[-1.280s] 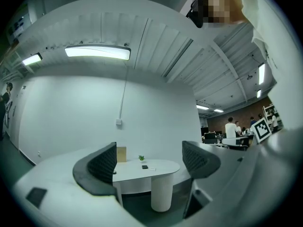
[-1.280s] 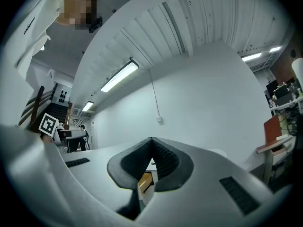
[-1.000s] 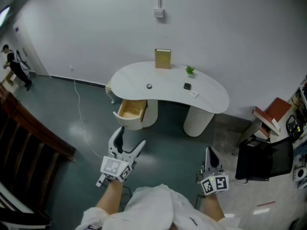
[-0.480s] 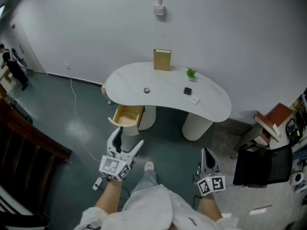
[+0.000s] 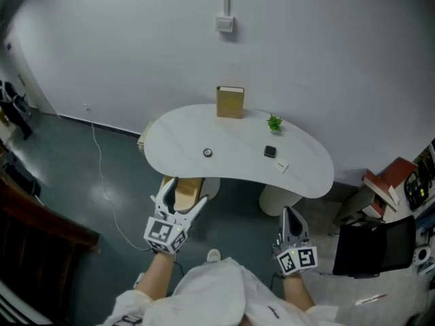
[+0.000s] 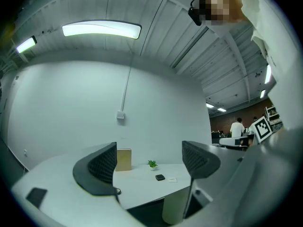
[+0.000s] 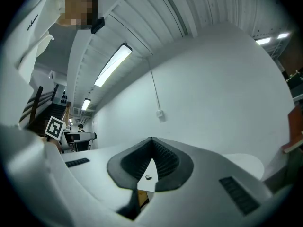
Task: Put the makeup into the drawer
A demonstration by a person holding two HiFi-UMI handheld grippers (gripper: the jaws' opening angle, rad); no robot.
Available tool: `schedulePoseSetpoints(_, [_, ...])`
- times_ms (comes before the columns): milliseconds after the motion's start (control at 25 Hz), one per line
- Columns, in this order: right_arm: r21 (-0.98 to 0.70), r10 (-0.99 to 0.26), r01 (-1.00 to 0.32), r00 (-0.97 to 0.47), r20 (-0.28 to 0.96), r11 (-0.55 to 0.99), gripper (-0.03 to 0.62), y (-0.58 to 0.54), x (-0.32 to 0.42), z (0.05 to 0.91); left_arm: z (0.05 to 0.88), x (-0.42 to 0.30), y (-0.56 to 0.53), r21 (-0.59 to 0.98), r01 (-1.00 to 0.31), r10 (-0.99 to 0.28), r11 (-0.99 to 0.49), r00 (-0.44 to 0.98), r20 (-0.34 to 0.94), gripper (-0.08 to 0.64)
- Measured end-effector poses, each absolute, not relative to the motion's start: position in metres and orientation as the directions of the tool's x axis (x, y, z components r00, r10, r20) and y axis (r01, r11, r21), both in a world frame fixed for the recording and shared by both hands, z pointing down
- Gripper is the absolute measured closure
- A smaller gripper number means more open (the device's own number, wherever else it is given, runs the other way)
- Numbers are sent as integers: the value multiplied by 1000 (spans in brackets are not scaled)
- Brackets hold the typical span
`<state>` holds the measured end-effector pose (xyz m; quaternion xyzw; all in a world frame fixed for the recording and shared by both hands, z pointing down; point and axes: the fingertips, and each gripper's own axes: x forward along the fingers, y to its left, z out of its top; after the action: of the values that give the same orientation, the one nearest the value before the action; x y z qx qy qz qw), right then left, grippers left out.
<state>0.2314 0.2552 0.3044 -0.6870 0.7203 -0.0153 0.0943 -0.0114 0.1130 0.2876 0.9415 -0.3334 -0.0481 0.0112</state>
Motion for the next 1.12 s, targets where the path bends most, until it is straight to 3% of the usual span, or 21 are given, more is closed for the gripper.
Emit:
schedulePoseSetpoints(560, [-182,-995,-979,-82,-56,91,575,126,215,326,325,7,-9,78,-608,-610,-790,792,2,149])
schedulePoseSetpoints(1120, [-228,-956,-933,-292,29,278,575,-14,247,361,370,81,-111,79,-672,-662,-736,739,121,149])
